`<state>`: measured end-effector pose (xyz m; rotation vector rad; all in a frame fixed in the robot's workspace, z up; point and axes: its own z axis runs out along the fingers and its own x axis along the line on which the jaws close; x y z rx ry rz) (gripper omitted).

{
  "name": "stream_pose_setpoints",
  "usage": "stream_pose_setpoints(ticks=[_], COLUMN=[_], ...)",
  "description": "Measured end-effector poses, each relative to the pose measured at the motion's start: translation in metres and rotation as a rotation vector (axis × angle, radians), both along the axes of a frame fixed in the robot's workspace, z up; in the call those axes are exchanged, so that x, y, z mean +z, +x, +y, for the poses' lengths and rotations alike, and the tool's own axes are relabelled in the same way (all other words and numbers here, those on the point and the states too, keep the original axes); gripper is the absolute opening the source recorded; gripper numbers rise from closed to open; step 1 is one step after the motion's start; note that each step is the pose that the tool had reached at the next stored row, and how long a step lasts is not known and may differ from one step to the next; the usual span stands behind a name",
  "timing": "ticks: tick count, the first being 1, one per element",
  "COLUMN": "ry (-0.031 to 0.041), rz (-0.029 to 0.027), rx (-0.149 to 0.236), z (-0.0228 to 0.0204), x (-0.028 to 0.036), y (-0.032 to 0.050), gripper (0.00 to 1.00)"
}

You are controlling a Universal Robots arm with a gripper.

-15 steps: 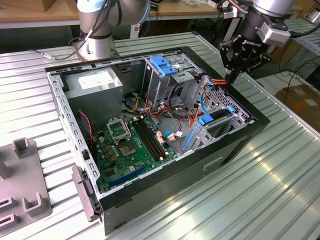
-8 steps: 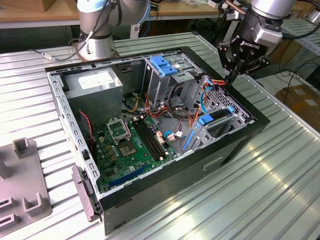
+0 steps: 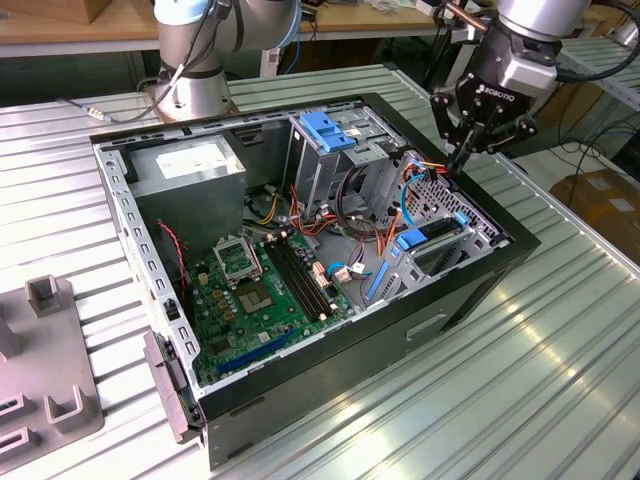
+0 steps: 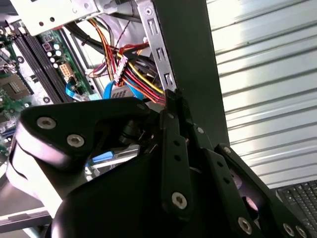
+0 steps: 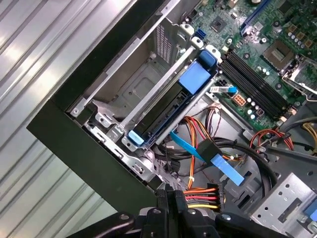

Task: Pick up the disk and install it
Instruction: 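Insert the first disk wire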

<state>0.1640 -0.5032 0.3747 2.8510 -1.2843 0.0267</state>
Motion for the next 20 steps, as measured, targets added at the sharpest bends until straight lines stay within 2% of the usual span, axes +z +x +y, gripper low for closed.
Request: stream_pose_setpoints(ticks=[7,10,20], ry=[-0.0013,-0.0013,-0.0013], rz=[0.0,0.0,0.0003], rx=[-0.12,-0.157,-0.223], z=[0.0,-0.0001,-0.0012], x=[-0.001,-0.0014,-0.003], y=[0.0,0.0,-0.0007], gripper=[0.17,0.17,0.17])
